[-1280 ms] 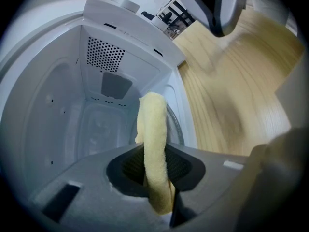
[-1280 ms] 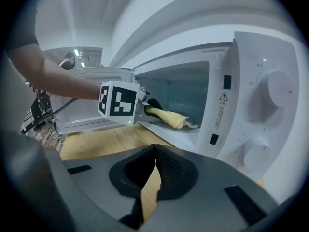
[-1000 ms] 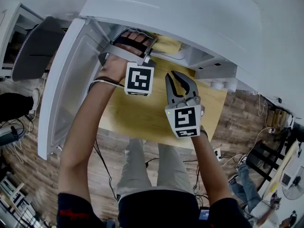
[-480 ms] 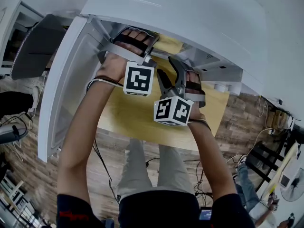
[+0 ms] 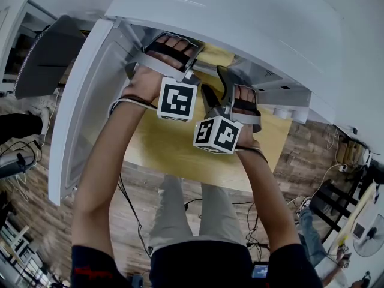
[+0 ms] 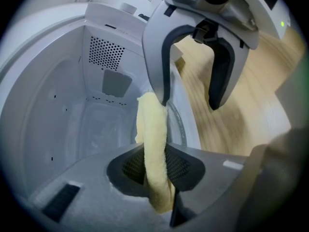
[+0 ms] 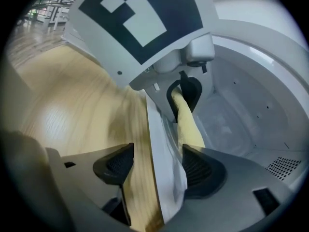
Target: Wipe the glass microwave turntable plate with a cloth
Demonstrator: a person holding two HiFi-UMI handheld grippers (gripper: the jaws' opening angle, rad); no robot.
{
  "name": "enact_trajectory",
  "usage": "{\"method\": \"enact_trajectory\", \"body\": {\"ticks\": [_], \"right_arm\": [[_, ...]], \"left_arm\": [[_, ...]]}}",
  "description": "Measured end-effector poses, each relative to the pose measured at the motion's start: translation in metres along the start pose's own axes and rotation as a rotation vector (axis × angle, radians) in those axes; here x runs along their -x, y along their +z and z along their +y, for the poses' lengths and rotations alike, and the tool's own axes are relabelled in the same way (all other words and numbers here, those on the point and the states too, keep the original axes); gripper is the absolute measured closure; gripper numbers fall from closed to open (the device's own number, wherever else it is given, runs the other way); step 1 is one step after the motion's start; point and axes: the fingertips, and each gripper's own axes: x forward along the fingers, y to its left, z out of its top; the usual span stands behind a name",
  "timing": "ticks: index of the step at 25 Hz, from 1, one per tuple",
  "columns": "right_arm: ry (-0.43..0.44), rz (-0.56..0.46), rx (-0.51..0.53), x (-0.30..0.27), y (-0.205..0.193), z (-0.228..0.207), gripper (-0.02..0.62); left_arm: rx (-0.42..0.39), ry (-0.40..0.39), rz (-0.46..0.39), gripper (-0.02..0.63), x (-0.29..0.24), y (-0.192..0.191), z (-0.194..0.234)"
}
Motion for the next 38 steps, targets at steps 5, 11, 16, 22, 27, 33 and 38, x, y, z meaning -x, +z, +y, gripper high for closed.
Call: {"method": "enact_trajectory", "body": {"ticks": [5, 11, 16, 22, 27, 33, 38], "right_arm": [[0.006, 0.007, 0.007, -0.004, -0.001, 0.0, 0.318], [0.013, 0.006, 0.002, -0.005, -0.001, 0.0, 0.319], [0.008, 0.004, 0.05, -0.005, -0.001, 0.004, 0.319], [0.002, 0.003, 0.06, -0.005, -0.001, 0.004, 0.319], [0.028, -0.004, 0.066, -0.004, 0.0, 0.006, 0.319], [0.046, -0.001, 0.074, -0.004, 0.002, 0.01, 0.319], [0.04, -0.002, 0.069, -0.004, 0.001, 0.008, 0.319]], "left_arm": [[0.0, 0.011, -0.001, 0.531, -0.001, -0.001, 0.003], [0.006, 0.034, 0.001, 0.532, -0.002, -0.002, 0.006], [0.032, 0.04, 0.015, 0.532, -0.004, -0.004, 0.009], [0.085, 0.016, 0.033, 0.532, -0.006, -0.007, 0.007], [0.065, 0.005, 0.064, 0.532, -0.01, -0.009, 0.008], [0.064, -0.018, 0.109, 0.531, -0.016, -0.016, 0.01], [0.067, -0.014, 0.137, 0.531, -0.019, -0.022, 0.014]]}}
